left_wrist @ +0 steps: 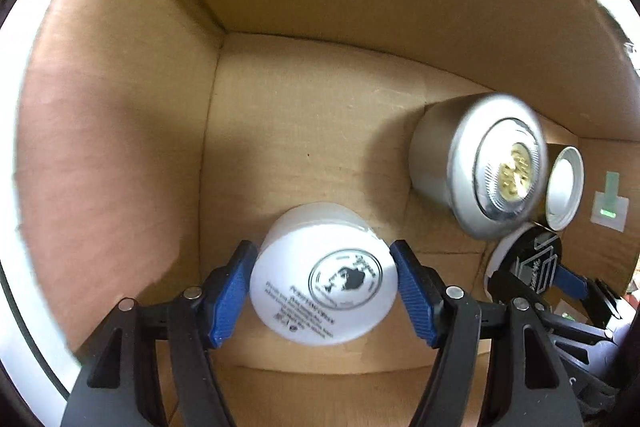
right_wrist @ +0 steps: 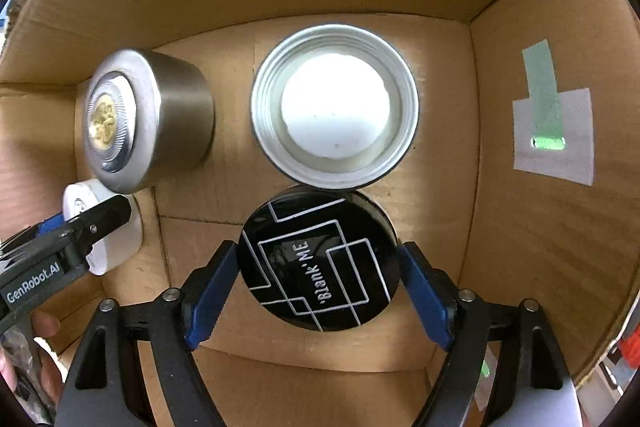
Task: Organize rigid objects
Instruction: 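Open both grippers and lift them out of the box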
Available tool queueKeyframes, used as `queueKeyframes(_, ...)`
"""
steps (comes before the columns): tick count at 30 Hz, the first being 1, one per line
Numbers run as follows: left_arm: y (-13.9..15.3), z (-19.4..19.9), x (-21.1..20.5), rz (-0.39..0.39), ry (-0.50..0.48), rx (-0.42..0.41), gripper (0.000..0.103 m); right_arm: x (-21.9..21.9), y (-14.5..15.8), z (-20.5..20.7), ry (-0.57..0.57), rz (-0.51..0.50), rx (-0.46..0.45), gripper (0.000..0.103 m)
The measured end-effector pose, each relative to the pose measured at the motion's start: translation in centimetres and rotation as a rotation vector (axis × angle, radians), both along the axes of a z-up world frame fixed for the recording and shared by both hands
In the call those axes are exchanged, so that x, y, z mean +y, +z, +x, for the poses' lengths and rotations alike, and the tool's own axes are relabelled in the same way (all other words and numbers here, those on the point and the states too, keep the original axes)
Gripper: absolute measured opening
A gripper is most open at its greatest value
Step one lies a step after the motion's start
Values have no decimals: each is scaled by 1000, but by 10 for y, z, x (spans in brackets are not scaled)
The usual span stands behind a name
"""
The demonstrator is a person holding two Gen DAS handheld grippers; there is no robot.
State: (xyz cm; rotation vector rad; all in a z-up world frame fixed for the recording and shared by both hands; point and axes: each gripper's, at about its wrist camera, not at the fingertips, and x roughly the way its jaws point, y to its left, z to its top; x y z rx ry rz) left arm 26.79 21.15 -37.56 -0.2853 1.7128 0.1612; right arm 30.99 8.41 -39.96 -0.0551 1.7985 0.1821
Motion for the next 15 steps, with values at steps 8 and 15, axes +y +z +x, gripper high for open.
queueKeyframes(8, 46, -14, -5, -10, 20, -76, 74, 8, 41, -17, 47, 2, -53, 90)
queueKeyframes(15, 89, -38, -3, -2, 29, -157, 90, 10, 75, -36, 54, 27, -90, 103)
